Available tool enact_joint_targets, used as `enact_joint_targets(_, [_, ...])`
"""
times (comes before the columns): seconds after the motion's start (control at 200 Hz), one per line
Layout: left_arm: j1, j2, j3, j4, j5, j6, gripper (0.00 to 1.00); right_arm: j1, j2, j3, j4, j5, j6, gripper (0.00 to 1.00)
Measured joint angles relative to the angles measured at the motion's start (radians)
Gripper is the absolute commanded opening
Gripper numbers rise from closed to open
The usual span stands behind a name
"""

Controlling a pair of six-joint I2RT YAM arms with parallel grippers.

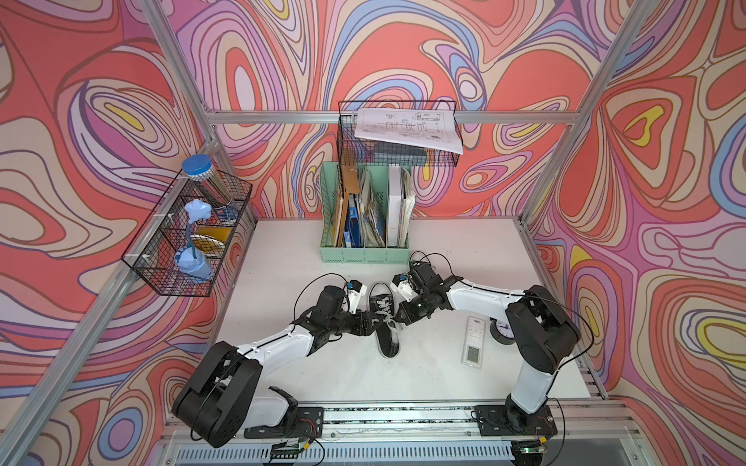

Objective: Tie the shoes
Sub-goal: Tie the shoelace on the shoe.

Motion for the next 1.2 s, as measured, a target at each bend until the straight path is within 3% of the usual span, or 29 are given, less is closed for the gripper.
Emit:
enact_joint_targets(0.516, [-0.005, 0.009, 0.005, 0.002, 0.029, 0.011, 0.00, 0.000, 0.000, 0.013, -0.006, 0.000, -0.001, 0.00])
enact_joint_targets(1.202, [-0.004, -0.013, 0.006, -0.102, -0.124, 0.015, 0.00, 0.003, -0.003, 0.018, -0.074, 0.111, 0.000, 0.00])
